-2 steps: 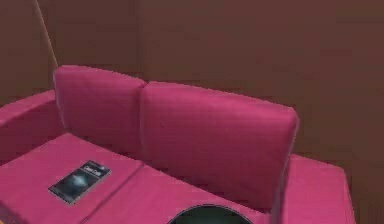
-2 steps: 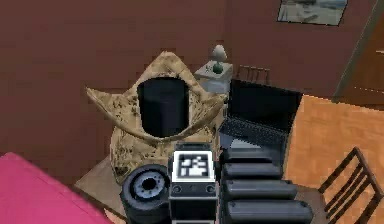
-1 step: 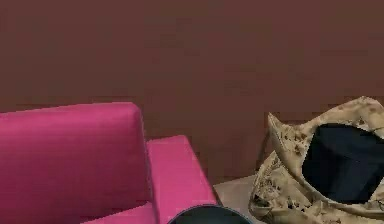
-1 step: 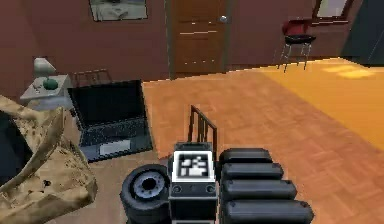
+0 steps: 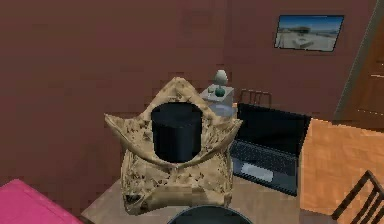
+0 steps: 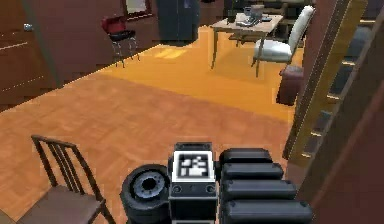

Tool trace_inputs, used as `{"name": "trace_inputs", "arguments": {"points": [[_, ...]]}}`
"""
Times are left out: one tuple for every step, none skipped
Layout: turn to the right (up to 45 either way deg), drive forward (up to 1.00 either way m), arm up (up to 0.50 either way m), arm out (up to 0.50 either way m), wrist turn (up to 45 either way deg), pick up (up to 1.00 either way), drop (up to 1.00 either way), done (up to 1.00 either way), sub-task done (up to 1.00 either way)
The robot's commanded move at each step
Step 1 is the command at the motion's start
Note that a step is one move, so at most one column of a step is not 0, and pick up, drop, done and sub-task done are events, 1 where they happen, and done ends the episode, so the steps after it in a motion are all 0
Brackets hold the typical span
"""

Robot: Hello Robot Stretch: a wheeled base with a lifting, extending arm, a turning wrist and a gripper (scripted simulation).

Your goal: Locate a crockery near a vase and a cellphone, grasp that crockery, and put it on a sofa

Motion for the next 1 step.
{"name": "trace_inputs", "arguments": {"points": [[12.0, 0.0, 0.0, 0.0, 0.0, 0.0, 0.0, 0.0, 0.0]]}}
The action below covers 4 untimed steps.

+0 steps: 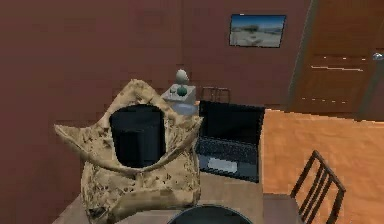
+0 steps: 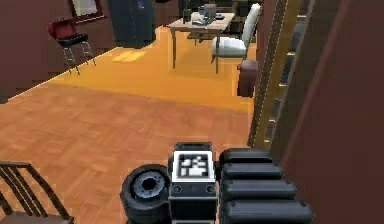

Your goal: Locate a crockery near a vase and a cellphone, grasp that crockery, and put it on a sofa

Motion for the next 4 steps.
{"name": "trace_inputs", "arguments": {"points": [[-45.0, 0.0, 0.0, 0.0, 0.0, 0.0, 0.0, 0.0, 0.0], [-45.0, 0.0, 0.0, 0.0, 0.0, 0.0, 0.0, 0.0, 0.0], [-27.0, 0.0, 0.0, 0.0, 0.0, 0.0, 0.0, 0.0, 0.0], [45.0, 0.0, 0.0, 0.0, 0.0, 0.0, 0.0, 0.0, 0.0]]}}
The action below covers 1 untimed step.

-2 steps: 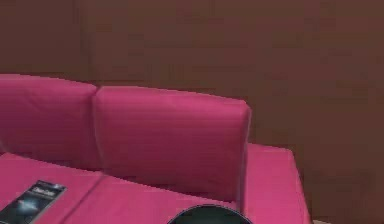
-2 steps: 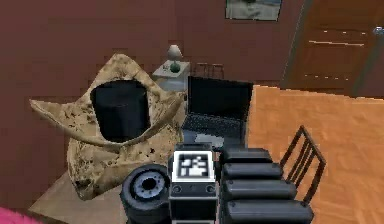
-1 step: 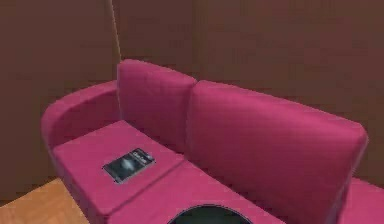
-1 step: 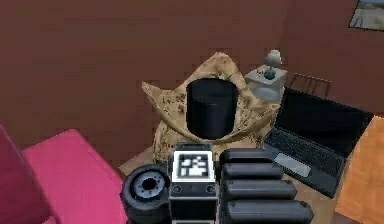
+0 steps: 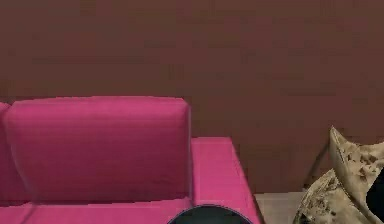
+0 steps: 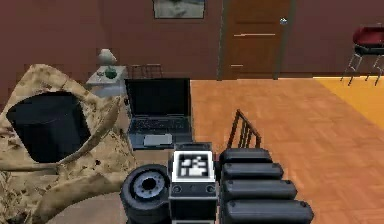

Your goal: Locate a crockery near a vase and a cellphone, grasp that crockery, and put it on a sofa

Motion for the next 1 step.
{"name": "trace_inputs", "arguments": {"points": [[45.0, 0.0, 0.0, 0.0, 0.0, 0.0, 0.0, 0.0, 0.0]]}}
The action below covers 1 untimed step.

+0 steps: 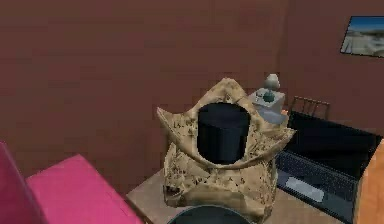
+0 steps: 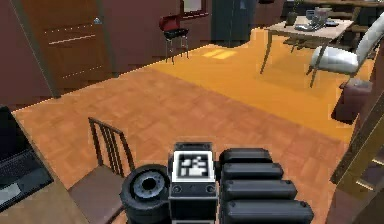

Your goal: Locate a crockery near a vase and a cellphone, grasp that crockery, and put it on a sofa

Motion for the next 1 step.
{"name": "trace_inputs", "arguments": {"points": [[39.0, 0.0, 0.0, 0.0, 0.0, 0.0, 0.0, 0.0, 0.0]]}}
